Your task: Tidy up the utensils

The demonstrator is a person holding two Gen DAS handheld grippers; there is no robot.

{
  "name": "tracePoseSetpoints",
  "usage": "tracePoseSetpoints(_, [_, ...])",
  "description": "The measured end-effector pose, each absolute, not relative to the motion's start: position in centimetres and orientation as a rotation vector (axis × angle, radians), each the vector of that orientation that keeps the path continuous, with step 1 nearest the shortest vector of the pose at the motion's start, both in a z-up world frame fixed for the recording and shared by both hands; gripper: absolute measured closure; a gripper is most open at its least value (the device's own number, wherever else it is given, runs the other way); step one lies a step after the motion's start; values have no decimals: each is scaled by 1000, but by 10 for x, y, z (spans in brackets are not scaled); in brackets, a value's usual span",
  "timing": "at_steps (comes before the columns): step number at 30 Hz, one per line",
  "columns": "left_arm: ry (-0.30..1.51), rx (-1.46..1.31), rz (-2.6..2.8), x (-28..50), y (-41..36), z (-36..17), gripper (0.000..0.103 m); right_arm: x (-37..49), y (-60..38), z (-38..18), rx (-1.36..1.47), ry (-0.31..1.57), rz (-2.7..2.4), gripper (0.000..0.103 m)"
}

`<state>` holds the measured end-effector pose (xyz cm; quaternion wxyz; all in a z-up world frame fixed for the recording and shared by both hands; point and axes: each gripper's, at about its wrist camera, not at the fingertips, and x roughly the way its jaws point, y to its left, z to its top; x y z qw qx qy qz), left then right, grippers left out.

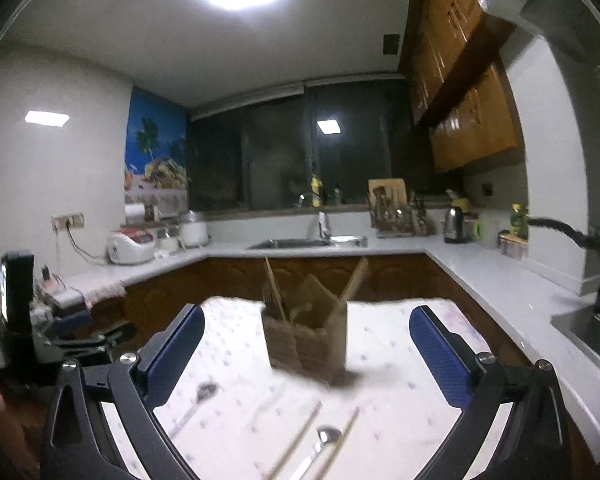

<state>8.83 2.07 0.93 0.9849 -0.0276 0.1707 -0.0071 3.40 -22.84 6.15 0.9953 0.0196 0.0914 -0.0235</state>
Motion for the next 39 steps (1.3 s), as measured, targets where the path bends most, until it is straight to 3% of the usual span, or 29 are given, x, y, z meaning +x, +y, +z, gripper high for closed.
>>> tracePoseSetpoints(13, [358, 24, 13, 53, 13, -37, 1, 7, -212, -34, 29, 327, -101, 0])
tracePoseSetpoints(39, [336, 50, -26, 19, 8, -57, 1, -16, -223, -53, 90, 310, -160, 0])
